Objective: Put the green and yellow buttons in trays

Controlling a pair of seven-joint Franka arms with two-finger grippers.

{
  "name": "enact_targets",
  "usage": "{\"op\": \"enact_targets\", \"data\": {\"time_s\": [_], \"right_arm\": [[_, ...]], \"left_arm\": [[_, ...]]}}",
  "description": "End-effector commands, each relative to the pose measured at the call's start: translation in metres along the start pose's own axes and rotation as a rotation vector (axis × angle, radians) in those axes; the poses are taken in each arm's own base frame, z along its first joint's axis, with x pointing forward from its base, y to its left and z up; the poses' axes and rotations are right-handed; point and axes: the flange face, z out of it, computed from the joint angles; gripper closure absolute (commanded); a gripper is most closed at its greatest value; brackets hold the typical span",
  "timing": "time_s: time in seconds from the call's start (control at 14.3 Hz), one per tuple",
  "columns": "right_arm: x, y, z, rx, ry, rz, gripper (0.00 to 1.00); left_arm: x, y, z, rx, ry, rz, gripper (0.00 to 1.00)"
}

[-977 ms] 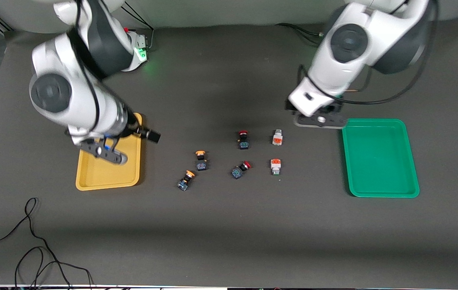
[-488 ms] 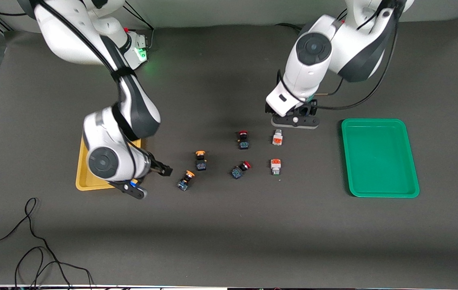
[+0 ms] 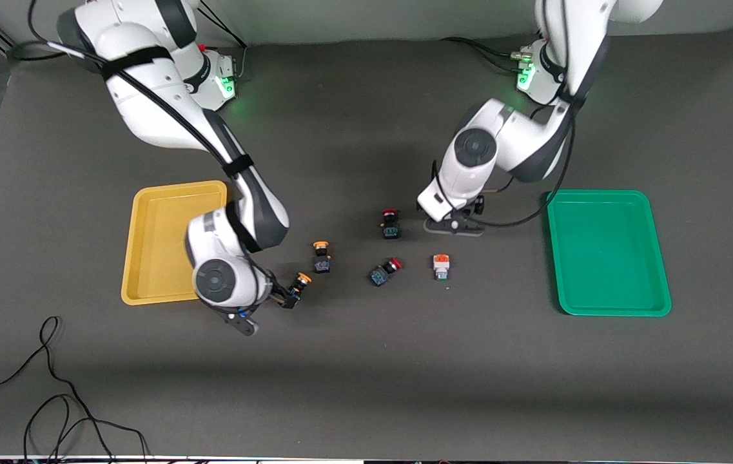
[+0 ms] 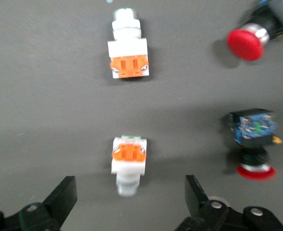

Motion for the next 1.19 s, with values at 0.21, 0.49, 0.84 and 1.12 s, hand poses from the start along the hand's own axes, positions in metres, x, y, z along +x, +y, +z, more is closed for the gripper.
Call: {"op": "enact_targets", "data": {"time_s": [0.21, 0.49, 0.84, 1.12], "right_arm": [[-0.011, -0.018, 0.035, 0.0, 0.004, 0.05, 0.24], [-0.007, -0.025, 0.015, 0.026, 0.008, 0.102, 0.63], [0.006, -0.019, -0.006, 0.041, 0.009, 0.121, 1.0], [0.015, -0.015, -0.017, 0.032, 0.0, 0.136, 0.0]], "left_arm": [[-0.01, 0.005, 0.045, 0.021, -0.041, -0.006, 0.01], [-0.004, 0.001, 0.04, 0.02, -0.043, -0.024, 0.76], [0.02, -0.008, -0.022, 0.023, -0.044, -0.063, 0.81], [0.041, -0.034, -0.119, -0.009, -0.081, -0.15, 0.81]]}}
